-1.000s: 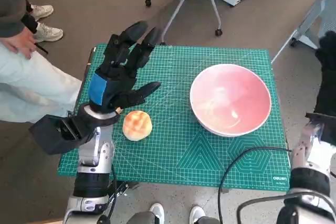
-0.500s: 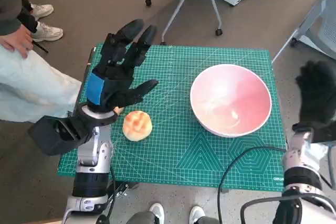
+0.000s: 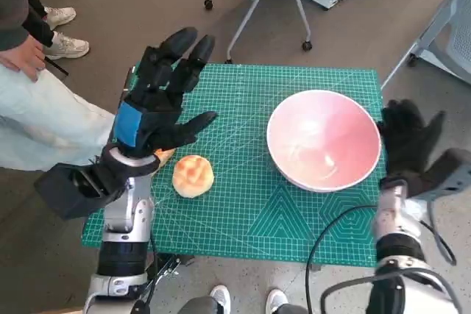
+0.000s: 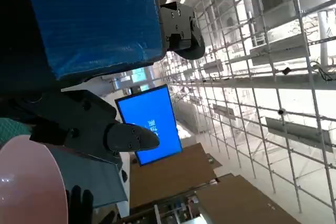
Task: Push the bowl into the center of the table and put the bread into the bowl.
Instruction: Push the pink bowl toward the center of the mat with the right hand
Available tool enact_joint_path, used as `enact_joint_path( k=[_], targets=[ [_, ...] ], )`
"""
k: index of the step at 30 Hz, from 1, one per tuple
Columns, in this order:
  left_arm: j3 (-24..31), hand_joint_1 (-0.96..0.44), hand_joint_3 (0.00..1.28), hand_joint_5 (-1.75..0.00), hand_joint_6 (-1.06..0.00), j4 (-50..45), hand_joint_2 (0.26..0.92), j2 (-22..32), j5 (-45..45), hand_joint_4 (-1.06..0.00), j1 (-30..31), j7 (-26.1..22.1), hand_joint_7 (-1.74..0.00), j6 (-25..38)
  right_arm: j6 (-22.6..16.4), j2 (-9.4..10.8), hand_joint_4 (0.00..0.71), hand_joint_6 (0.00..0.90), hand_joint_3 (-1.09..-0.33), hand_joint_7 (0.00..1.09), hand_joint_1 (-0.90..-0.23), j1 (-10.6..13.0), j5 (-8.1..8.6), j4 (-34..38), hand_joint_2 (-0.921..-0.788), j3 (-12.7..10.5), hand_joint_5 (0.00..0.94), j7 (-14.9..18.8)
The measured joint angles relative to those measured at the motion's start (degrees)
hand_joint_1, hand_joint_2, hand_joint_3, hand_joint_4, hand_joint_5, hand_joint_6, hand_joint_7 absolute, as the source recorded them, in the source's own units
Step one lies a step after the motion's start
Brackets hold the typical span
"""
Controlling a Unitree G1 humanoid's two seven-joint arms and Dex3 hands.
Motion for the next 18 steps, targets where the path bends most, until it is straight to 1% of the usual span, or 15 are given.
enact_joint_path(
  k=[4,7,11,18],
  targets=[
    [0.2,-0.22,0.25,0.0,0.0,-1.0,0.904,0.4,-0.1,-0.23,0.6,0.1,-0.6,0.2,1.3,1.5,0.124,0.151,-0.866,0.27,-0.554,-0.8,0.01,0.2,-0.921,-0.2,0.012,-0.1],
    [0.5,-0.22,0.25,0.0,0.0,-1.9,0.907,0.7,-0.2,-0.23,1.2,0.2,-0.6,0.5,1.8,2.2,0.121,0.153,-0.869,0.27,-0.555,-1.5,0.01,0.3,-0.921,-0.2,0.009,-0.1],
    [0.8,-0.22,0.24,-0.01,0.0,-3.0,0.911,1.2,-0.3,-0.24,2.2,0.7,-0.61,1.0,2.1,3.3,0.119,0.152,-0.866,0.26,-0.567,-2.4,0.03,0.3,-0.921,-0.3,0.006,-0.1],
    [1.0,-0.23,0.23,-0.01,0.0,-4.8,0.916,1.7,-0.3,-0.24,4.1,1.8,-0.61,1.5,2.4,5.3,0.116,0.138,-0.869,0.25,-0.563,-3.9,0.07,0.3,-0.921,-0.9,0.003,0.4]
  ],
)
